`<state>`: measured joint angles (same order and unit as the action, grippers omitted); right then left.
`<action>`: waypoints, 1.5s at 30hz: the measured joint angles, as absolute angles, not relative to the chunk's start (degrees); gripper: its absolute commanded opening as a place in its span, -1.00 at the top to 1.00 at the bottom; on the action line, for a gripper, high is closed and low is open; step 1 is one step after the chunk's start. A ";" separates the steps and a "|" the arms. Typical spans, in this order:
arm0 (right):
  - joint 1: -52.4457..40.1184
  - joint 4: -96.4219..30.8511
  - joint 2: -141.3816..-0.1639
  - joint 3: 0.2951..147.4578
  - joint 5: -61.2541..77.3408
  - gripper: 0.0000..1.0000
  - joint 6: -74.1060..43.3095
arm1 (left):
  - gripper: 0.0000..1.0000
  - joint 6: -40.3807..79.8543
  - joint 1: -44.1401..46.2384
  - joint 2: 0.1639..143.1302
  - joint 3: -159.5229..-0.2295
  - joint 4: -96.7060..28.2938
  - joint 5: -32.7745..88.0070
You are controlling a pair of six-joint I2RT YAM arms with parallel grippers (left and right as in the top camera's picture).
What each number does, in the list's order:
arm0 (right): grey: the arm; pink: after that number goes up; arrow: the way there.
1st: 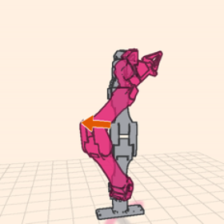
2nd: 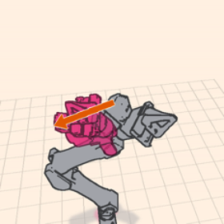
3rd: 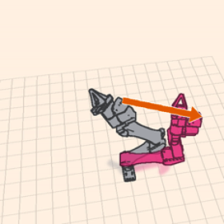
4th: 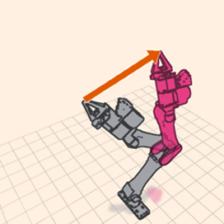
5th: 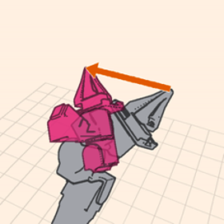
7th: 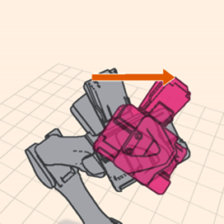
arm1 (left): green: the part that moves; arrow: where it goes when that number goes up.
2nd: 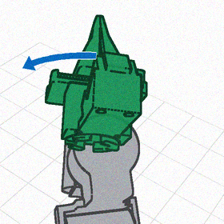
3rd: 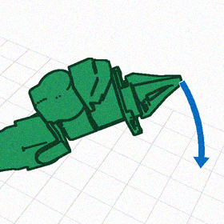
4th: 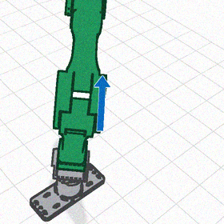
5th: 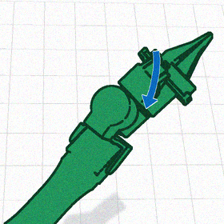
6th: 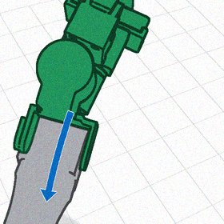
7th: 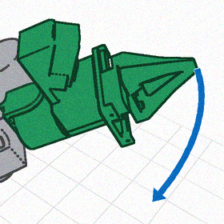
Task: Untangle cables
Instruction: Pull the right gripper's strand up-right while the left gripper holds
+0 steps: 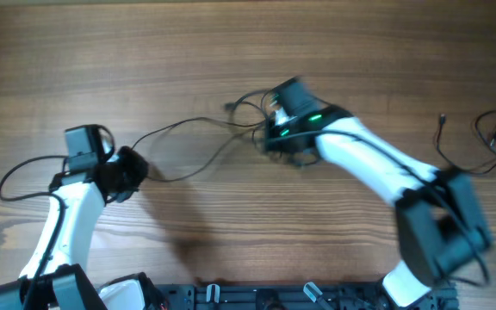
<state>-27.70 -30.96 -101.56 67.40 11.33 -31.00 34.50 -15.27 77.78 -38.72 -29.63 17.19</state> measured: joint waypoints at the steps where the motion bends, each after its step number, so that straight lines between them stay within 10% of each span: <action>1: -25.34 -31.38 -99.37 67.40 11.35 0.91 -30.48 | 0.92 34.50 -16.64 77.78 -38.72 -29.71 17.19; 27: -17.34 -38.50 -90.41 67.40 27.81 0.91 -17.21 | 0.92 34.54 -32.64 77.78 -38.72 -32.62 18.96; 45: -17.10 -52.88 -90.41 67.40 -12.40 0.90 -34.00 | 0.92 34.54 -32.64 77.78 -38.72 -32.67 19.33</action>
<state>-17.10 -52.88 -90.41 67.40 -12.40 -34.00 34.54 -32.64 77.78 -38.72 -32.67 19.33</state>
